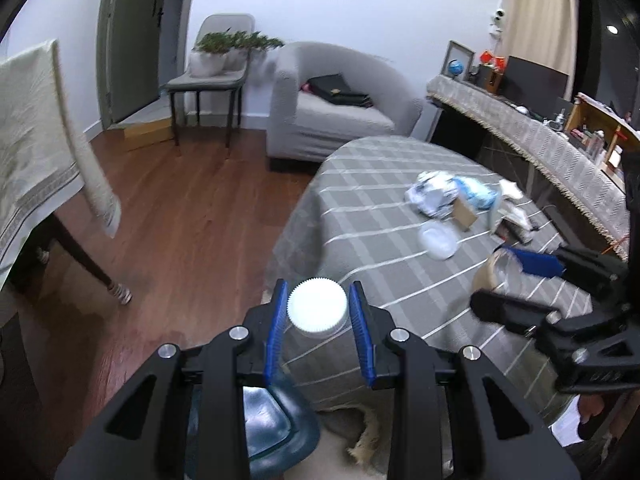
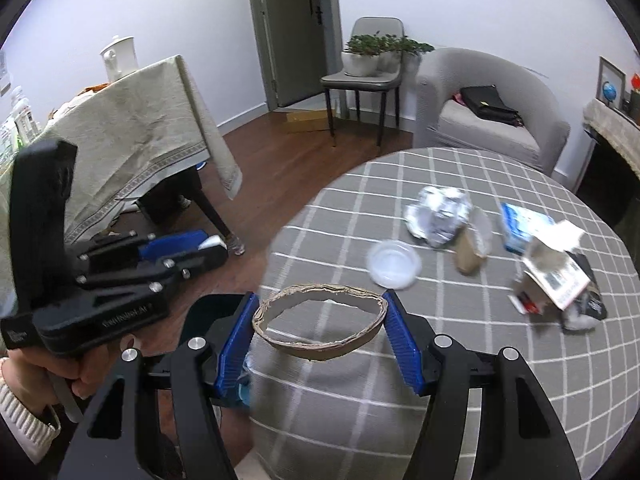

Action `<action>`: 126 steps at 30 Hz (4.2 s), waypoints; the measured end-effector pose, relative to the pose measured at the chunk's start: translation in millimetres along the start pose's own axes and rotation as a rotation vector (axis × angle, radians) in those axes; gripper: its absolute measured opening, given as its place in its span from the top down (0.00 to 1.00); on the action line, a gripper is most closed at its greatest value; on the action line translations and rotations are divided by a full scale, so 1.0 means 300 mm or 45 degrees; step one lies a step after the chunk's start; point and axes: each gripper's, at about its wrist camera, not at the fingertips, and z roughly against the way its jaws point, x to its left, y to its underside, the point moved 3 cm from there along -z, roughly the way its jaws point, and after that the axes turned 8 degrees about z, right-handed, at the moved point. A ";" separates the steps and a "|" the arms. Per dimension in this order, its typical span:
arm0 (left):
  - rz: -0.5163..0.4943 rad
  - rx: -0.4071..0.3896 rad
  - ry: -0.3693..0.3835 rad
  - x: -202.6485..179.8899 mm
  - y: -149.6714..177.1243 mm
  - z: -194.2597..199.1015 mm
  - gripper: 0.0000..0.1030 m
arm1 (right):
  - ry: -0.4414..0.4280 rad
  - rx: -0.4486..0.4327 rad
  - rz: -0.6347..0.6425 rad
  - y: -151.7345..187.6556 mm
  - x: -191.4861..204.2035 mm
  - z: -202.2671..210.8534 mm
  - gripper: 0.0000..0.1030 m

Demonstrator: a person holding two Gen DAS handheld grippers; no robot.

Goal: Collect trash
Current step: 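Carry the lid and tape core over the teal bin, then open the left tool to drop the lid while the right tool releases the tape core into the bin, then move both tools back toward the table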

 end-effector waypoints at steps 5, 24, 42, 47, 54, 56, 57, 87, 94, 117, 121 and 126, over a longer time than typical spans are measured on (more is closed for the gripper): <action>0.020 0.065 -0.065 0.115 0.052 -0.019 0.67 | -0.031 -0.013 0.020 -0.048 0.070 -0.041 0.38; 0.111 0.307 -0.181 0.427 0.254 -0.117 0.67 | -0.148 0.047 0.115 -0.127 0.297 -0.226 0.38; 0.138 0.582 -0.168 0.562 0.439 -0.191 0.62 | -0.200 0.158 0.154 -0.117 0.412 -0.378 0.38; 0.149 0.557 -0.153 0.573 0.430 -0.177 0.57 | -0.204 0.193 0.158 -0.106 0.427 -0.416 0.38; 0.195 0.436 -0.143 0.605 0.354 -0.101 0.52 | -0.217 0.267 0.180 -0.072 0.465 -0.485 0.38; 0.216 0.394 -0.138 0.618 0.327 -0.075 0.51 | -0.225 0.291 0.179 -0.058 0.470 -0.505 0.38; 0.231 0.367 -0.135 0.624 0.309 -0.058 0.51 | -0.232 0.306 0.178 -0.048 0.472 -0.515 0.38; 0.279 0.002 -0.026 0.498 0.017 0.170 0.65 | -0.230 0.614 0.240 0.213 0.453 -0.622 0.29; 0.248 -0.024 -0.029 0.435 -0.009 0.171 0.65 | -0.279 0.529 0.258 0.171 0.451 -0.538 0.46; 0.216 -0.123 -0.055 0.326 -0.104 0.172 0.53 | -0.253 0.074 0.162 -0.039 0.262 -0.188 0.58; 0.162 -0.122 -0.052 0.262 -0.106 0.157 0.48 | -0.194 0.036 0.138 -0.027 0.191 -0.144 0.58; 0.060 -0.131 -0.030 0.155 -0.102 0.137 0.40 | -0.110 0.000 0.126 -0.012 0.099 -0.079 0.43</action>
